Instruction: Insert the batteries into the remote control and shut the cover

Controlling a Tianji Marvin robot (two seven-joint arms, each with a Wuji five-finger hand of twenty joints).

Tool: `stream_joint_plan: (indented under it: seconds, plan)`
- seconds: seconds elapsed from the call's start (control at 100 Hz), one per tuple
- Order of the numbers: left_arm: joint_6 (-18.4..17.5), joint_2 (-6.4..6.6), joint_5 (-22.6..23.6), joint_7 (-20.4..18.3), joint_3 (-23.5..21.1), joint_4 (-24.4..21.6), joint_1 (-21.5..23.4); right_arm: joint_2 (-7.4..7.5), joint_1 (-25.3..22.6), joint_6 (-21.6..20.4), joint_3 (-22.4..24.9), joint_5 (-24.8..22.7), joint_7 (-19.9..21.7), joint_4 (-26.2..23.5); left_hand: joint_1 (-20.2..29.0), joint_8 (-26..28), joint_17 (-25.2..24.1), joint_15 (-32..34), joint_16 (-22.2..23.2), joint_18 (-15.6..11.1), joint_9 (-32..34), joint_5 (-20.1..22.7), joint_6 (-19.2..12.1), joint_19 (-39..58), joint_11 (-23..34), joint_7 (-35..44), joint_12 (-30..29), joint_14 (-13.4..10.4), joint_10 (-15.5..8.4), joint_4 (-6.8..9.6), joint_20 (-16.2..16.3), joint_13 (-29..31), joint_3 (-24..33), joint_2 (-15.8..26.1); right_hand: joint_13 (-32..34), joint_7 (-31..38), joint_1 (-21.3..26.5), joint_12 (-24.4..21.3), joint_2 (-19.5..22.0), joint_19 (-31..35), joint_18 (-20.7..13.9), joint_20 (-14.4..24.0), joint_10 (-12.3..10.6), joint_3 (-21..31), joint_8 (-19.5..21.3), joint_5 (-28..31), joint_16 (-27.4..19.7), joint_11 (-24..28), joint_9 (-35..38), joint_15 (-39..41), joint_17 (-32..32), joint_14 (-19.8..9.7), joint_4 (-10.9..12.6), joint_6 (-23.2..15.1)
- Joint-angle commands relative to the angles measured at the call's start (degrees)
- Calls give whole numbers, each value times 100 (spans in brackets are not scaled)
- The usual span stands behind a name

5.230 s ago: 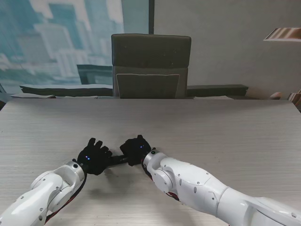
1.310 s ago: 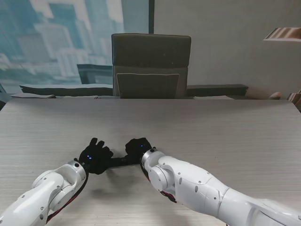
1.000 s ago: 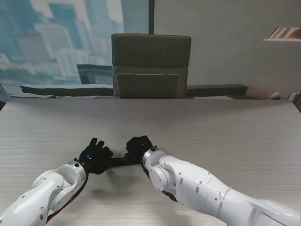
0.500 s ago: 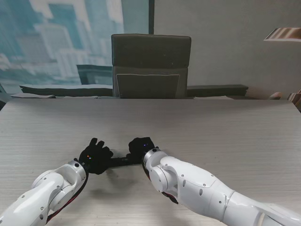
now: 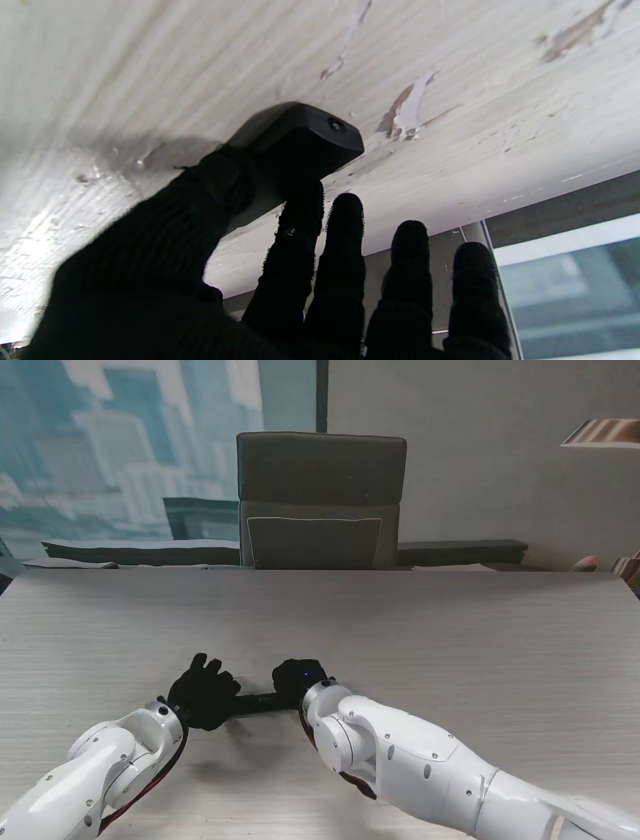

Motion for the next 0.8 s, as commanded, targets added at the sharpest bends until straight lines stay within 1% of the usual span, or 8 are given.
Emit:
stream_joint_plan:
  seconds: [0.0, 0.18, 0.2, 0.25, 0.27, 0.3, 0.44, 0.79]
  plan:
    - [-10, 16, 7, -224, 61, 186, 157, -35, -33, -29, -21, 43, 93, -14, 286, 249, -2, 50, -49, 2, 108, 1339, -1088, 96, 85, 1710, 84, -47, -40, 36, -21, 39, -141, 177, 87, -80, 11, -30, 61, 186, 283, 85, 317, 74, -50, 147, -71, -25, 28, -5, -6, 201, 201, 129]
    - [-23, 18, 2, -238, 64, 185, 153, -71, 10, -94, -59, 89, 91, 50, 299, 255, -6, 48, -50, 2, 97, 1315, -1102, 94, 82, 1704, 83, -54, -31, 45, -21, 32, -141, 176, 72, -79, 151, 15, -73, 234, 243, 107, 274, 213, -69, 100, -38, 56, -4, 70, 7, 128, 228, 58]
    - [-25, 18, 4, -239, 65, 184, 152, -77, 15, -100, -63, 92, 87, 60, 298, 256, -5, 49, -49, 1, 100, 1314, -1104, 95, 83, 1704, 83, -48, -38, 46, -21, 32, -141, 172, 75, 11, 184, 24, -106, 243, 235, 114, 264, 264, -234, 80, -36, 75, -10, 83, 14, 115, 126, 49]
    - [-31, 19, 6, -243, 67, 184, 150, -92, 27, -116, -74, 101, 76, 81, 301, 255, -5, 50, -49, 1, 88, 1306, -1108, 95, 78, 1699, 81, -49, -28, 48, -21, 32, -139, 174, 88, 70, 253, 28, -185, 250, 239, 118, 253, 312, -333, 47, -34, 86, -2, 93, 27, 113, 113, 28]
    - [-33, 19, 6, -243, 67, 184, 150, -98, 32, -119, -79, 108, 73, 89, 302, 257, -6, 52, -48, 0, 90, 1308, -1114, 95, 79, 1701, 82, -51, -36, 49, -21, 35, -137, 169, 88, 241, 277, 27, -214, 249, 241, 122, 252, 358, -624, 12, -37, 91, -3, 96, 28, 115, 61, 27]
    - [-35, 19, 5, -244, 68, 184, 149, -107, 42, -124, -88, 116, 73, 100, 307, 255, -6, 50, -49, 0, 89, 1300, -1098, 95, 79, 1696, 82, -52, -34, 51, -21, 32, -134, 170, 88, 292, 310, 28, -232, 249, 243, 124, 251, 382, -715, -3, -37, 94, -5, 96, 29, 116, 56, 26]
    - [-38, 19, 1, -237, 69, 186, 150, -146, 88, -135, -129, 154, 82, 147, 316, 251, -3, 48, -50, -1, 96, 1300, -1084, 99, 85, 1679, 84, -55, -40, 61, -19, 32, -112, 153, 102, 396, 426, 38, -379, 263, 242, 130, 245, 408, -775, -53, -33, 122, -4, 114, 52, 100, 35, 40]
    - [-72, 30, 58, -259, 78, 180, 140, -236, 176, -146, -213, 221, 77, 268, 410, 236, 0, 41, -54, -4, 80, 1272, -1151, 101, 82, 1599, 83, -62, -71, 72, -19, 31, -2, 45, 158, 534, 476, 46, -462, 294, 238, 139, 215, 456, -829, -95, -39, 147, 28, 135, 111, 67, -5, 93]
